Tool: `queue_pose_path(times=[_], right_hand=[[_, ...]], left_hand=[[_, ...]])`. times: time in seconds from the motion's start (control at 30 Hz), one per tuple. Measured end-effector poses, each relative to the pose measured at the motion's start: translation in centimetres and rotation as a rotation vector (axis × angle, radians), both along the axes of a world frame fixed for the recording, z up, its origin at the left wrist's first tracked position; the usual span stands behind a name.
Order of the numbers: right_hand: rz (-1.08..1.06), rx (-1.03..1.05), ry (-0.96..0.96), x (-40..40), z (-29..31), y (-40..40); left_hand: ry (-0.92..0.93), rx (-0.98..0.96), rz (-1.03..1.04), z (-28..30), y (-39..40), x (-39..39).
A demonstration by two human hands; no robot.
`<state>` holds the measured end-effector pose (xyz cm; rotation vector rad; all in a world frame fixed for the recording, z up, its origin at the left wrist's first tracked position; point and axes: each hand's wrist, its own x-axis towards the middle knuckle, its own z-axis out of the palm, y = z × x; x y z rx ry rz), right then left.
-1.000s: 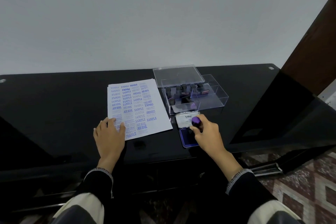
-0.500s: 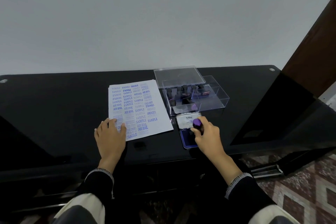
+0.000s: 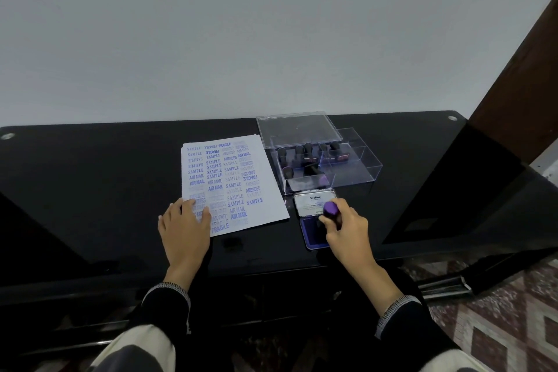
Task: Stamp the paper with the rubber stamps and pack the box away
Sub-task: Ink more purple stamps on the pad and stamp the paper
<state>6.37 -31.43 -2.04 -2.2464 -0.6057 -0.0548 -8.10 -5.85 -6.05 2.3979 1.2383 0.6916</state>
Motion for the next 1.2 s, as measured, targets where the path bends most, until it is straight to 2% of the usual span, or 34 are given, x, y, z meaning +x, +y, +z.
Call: queue_pose_path(times=[0.13,0.37,0.5,0.73,0.93,1.13,1.2], right_hand=[[0.007,-0.001,0.028,0.4,0.3,0.0],[-0.017,-0.103,-0.032,-0.6,0.5,0.4],[-0.016,-0.091,-0.075,-1.1,0.4,0.4],[-0.039,-0.015,0.013,-0.4,0.0,0.3],[-0.040,-0.070,-0.061,-1.3,0.0,0.3],[0.003,-0.133,0.000,-0.4,1.0,0.4],[0.034,-0.095,0.032,-0.2,1.5,0.7]], left_hand=[[0.002,0.001,-0.001,0.0,0.0,0.1],[0.000,0.006,0.000,0.0,0.0,0.0],[-0.004,0.004,0.000,0.0,0.1,0.1],[0.001,0.007,-0.001,0.0,0.1,0.1],[-0.009,0.010,0.000,-0.2,0.1,0.0],[-0.015,0.012,-0.005,-0.2,0.1,0.1],[-0.012,0.005,-0.005,-0.2,0.1,0.1]])
